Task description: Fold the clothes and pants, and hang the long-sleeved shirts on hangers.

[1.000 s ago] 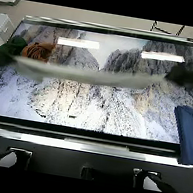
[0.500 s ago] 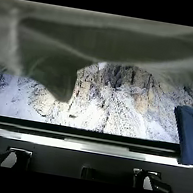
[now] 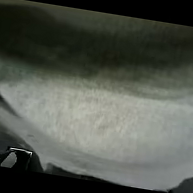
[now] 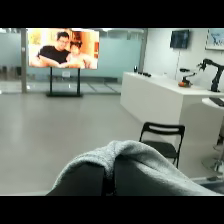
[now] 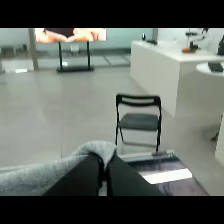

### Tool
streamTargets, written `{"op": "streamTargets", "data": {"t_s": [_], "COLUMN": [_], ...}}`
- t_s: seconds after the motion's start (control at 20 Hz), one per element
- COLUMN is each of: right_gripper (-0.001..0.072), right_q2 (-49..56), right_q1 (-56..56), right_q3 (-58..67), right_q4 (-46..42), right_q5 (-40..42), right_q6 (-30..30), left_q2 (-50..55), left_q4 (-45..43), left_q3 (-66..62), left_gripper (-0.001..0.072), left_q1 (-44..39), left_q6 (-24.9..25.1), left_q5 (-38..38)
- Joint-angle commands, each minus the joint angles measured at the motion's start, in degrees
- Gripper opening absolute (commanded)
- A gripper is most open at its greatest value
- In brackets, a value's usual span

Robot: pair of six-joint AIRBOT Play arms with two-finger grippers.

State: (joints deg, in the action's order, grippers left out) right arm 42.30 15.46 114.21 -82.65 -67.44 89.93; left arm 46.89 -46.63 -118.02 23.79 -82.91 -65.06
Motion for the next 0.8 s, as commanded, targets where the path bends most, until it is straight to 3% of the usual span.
{"op": "streamTargets", "data": {"t_s": [0.0, 0.1, 0.2, 0.4, 0.5, 0.65, 0.75], "right_gripper": [0.0038, 0.0038, 0.0037, 0.0037, 0.0038, 0.0039, 0.0038], "right_q2": [9.9, 19.1, 25.4, 36.6, 43.1, 47.6, 49.1], "right_q1": [0.0, -0.1, -0.1, -2.0, -6.1, -9.7, -9.6], "right_q3": [0.0, -4.3, -14.7, -33.8, -34.8, -34.8, -34.4], "right_q4": [-0.3, -0.3, 2.3, 9.1, 8.6, 8.8, 9.5], "right_q5": [-18.0, -30.6, -27.4, -9.4, 0.1, 24.6, 36.4], "right_q6": [2.9, 2.4, 1.3, 2.0, 2.1, 12.0, 17.6], "left_q2": [5.6, 8.8, 10.4, 19.7, 27.5, 35.1, 37.3], "left_q4": [-0.7, -1.4, -5.0, -1.2, 2.6, 8.3, 8.3], "left_q3": [7.3, 20.7, 38.9, 63.2, 63.7, 58.1, 53.9], "left_gripper": [0.0021, 0.0021, 0.0022, 0.0023, 0.0023, 0.0023, 0.0023], "left_q1": [-0.3, -4.1, -9.6, -15.1, -16.2, -16.4, -16.4], "left_q6": [-2.7, -2.4, -1.1, -1.1, 2.1, 11.7, 12.1], "left_q5": [-11.6, -15.0, -6.6, 14.5, 20.6, 26.1, 31.9]}}
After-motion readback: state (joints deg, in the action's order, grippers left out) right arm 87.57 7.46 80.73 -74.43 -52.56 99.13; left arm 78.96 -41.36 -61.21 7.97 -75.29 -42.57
